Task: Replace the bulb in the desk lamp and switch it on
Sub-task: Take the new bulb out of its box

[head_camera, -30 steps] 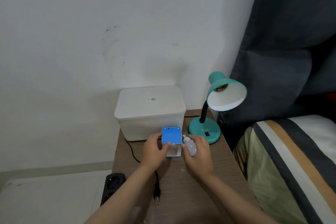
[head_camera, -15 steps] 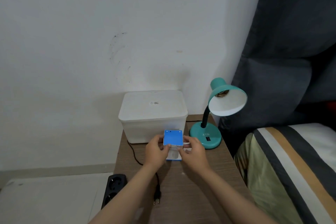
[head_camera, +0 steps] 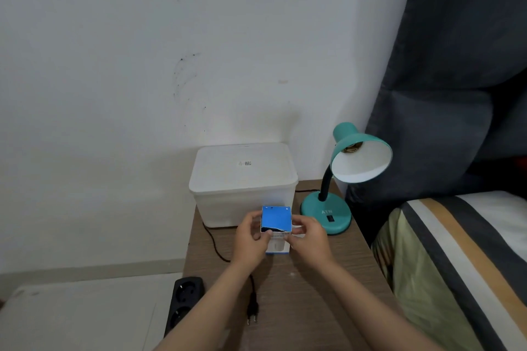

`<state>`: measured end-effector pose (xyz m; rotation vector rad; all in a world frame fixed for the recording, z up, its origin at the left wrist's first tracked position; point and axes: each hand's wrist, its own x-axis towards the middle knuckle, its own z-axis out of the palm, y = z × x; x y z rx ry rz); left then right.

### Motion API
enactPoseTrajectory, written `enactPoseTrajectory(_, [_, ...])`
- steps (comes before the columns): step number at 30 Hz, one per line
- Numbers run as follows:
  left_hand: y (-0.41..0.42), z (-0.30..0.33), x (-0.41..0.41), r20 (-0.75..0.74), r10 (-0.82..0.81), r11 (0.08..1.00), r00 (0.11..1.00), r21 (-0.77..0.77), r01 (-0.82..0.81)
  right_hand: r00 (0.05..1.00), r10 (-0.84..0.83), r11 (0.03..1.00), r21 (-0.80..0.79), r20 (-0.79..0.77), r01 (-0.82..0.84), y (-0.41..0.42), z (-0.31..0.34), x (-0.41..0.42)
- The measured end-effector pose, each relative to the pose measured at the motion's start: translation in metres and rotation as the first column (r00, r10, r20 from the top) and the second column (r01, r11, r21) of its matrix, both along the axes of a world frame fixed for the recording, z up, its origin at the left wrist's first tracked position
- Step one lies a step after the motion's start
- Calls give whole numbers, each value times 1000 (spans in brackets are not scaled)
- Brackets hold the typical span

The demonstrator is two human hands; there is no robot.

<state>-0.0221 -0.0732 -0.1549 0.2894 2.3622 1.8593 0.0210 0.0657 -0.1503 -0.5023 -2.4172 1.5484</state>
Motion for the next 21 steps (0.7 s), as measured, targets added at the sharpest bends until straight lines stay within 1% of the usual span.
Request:
enactPoseTrajectory(6, [-9,-1,5,23,8,1000,1000,-2,-8,998,41,994,-95,-54,-46,-2,1,1])
enactPoseTrajectory(8, [-12,-2,7,23,4,1000,1000,-26,-3,998,30,992,-122,-62,-37,-5,1,2])
enactPoseTrajectory(11, [-16,-3,10,10,-18,998,1000,-52,18,997,29,993,-113,-69,-37,-10,3,8])
enactPoseTrajectory(15, [-21,-5,9,-6,-61,995,998,-75,60,990,128,991,-32,-60,-130,-11,6,12])
enactPoseTrajectory(18, [-24,-9,5,-5,-133,985,991,-110,131,984,179,983,-43,-22,-180,-10,11,13])
enactPoseTrajectory(21, [-27,-13,-1,-1,-198,960,980,-204,193,966,257,960,-115,14,-254,-5,18,13])
